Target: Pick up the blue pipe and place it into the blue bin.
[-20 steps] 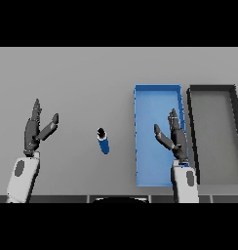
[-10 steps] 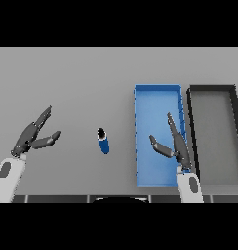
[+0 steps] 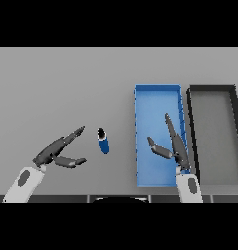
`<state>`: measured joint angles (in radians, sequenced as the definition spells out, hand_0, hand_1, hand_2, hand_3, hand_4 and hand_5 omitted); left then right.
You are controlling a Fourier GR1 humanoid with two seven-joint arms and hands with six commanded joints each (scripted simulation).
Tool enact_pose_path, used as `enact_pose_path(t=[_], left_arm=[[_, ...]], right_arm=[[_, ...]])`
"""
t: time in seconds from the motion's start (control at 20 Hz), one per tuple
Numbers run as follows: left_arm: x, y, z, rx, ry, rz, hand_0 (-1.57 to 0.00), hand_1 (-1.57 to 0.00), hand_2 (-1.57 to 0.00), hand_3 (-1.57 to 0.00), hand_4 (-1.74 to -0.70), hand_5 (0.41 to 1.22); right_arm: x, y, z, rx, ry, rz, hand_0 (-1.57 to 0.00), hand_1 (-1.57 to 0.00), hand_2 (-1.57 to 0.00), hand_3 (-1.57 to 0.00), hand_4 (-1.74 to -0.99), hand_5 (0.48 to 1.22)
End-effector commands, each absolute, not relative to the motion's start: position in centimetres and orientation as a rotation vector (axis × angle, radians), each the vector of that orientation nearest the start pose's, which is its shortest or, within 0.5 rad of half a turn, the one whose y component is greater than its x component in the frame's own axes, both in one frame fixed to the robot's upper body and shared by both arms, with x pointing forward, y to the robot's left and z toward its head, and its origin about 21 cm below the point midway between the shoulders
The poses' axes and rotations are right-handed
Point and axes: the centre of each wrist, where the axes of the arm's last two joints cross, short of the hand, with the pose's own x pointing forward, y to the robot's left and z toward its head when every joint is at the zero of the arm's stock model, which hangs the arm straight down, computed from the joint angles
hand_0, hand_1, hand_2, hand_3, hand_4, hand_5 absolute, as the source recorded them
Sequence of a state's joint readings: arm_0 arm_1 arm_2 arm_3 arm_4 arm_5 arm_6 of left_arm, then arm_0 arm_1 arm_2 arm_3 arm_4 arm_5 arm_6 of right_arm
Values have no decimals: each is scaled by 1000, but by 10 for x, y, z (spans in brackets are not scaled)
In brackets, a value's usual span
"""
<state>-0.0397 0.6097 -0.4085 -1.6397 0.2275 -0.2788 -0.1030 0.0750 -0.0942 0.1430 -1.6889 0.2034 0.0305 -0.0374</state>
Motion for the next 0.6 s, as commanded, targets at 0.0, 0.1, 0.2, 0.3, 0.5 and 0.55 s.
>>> enact_pose_path(t=[0.0, 0.1, 0.2, 0.3, 0.5, 0.55], left_arm=[[238, 264, 32, -291, -1465, -820, 1, 1, 1, 1, -1176, 475], [236, 252, 21, -301, -1474, -834, 1, 1, 1, 1, -1186, 466], [239, 242, 16, -303, -1476, -827, 1, 1, 1, 1, -1189, 463], [243, 225, 9, -321, -1462, -823, 1, 1, 1, 1, -1200, 467], [254, 207, -6, -371, -1428, -800, 1, 1, 1, 1, -1189, 469], [257, 202, -7, -377, -1428, -804, 1, 1, 1, 1, -1186, 469]], right_arm=[[225, -220, 14, -103, -1651, 343, 1, 1, 1, 1, -1217, 615], [226, -222, 13, -103, -1640, 338, 1, 1, 1, 1, -1223, 619], [223, -219, 16, -95, -1654, 325, 1, 1, 1, 1, -1228, 621], [220, -220, 14, -108, -1638, 336, 1, 1, 1, 1, -1231, 623], [220, -219, 15, -110, -1644, 324, 1, 1, 1, 1, -1218, 612], [219, -217, 14, -113, -1651, 325, 1, 1, 1, 1, -1212, 610]])
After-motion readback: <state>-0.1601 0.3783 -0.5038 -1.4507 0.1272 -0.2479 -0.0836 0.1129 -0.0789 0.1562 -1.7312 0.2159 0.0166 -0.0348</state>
